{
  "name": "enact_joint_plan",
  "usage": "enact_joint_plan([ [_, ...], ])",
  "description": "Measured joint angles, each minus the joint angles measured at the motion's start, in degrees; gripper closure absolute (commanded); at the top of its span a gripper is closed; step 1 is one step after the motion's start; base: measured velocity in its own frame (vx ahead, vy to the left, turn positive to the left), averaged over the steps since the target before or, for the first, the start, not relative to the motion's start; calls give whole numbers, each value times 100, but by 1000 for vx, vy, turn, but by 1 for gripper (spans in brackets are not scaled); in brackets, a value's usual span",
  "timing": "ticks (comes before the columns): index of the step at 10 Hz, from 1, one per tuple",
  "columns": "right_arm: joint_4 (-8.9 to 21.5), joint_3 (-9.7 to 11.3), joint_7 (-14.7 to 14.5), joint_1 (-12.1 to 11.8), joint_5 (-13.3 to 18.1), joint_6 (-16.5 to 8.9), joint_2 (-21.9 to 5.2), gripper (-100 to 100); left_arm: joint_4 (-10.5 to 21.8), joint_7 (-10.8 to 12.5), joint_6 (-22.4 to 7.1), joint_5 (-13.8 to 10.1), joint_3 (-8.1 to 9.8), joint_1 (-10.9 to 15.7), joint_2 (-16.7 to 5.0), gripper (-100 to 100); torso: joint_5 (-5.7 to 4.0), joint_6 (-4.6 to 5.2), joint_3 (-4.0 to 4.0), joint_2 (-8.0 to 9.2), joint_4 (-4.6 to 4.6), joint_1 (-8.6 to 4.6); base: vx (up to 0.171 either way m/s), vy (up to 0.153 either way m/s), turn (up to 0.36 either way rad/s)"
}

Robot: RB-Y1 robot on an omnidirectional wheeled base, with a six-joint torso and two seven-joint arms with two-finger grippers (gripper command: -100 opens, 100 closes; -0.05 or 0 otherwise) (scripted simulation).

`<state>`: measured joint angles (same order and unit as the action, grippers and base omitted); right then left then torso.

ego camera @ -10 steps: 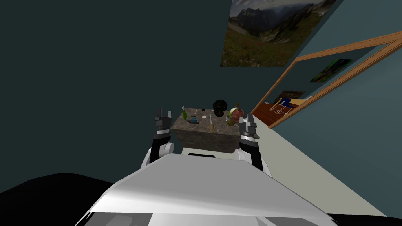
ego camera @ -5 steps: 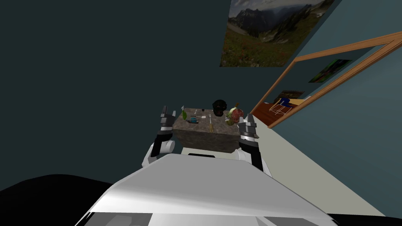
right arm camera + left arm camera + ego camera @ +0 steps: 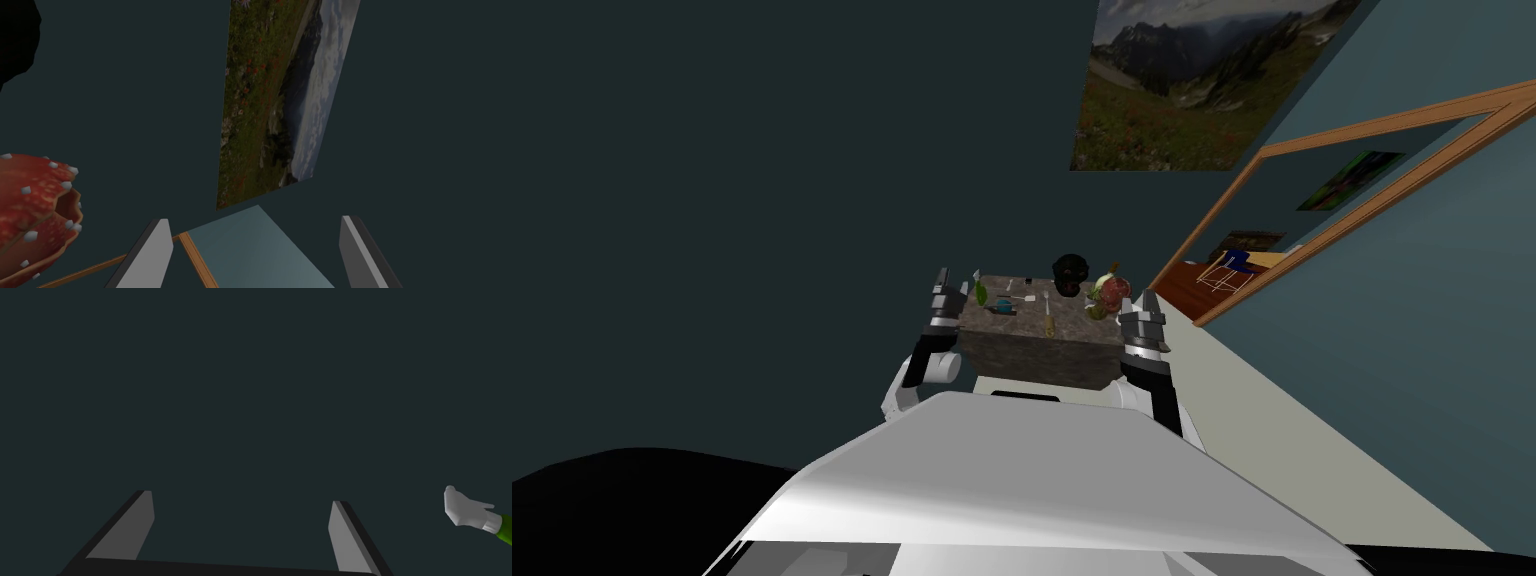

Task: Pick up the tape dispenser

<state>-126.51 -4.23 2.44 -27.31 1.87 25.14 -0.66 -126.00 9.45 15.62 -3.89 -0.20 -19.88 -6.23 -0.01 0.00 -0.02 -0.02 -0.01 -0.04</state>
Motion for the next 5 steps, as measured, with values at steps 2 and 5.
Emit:
enact_joint_plan([
  [2, 0, 0, 0, 0, 0, 0, 0, 0, 34, 130, -327, -135, -76, 187, -177, -100, 0, 1, -1, -2, 0, -2, 6, -15, -8],
  [5, 0, 0, 0, 0, 0, 0, 0, 0, 122, 237, -771, -244, -188, 410, -304, -100, 0, 0, -1, -2, 0, -1, 7, -12, -6],
])
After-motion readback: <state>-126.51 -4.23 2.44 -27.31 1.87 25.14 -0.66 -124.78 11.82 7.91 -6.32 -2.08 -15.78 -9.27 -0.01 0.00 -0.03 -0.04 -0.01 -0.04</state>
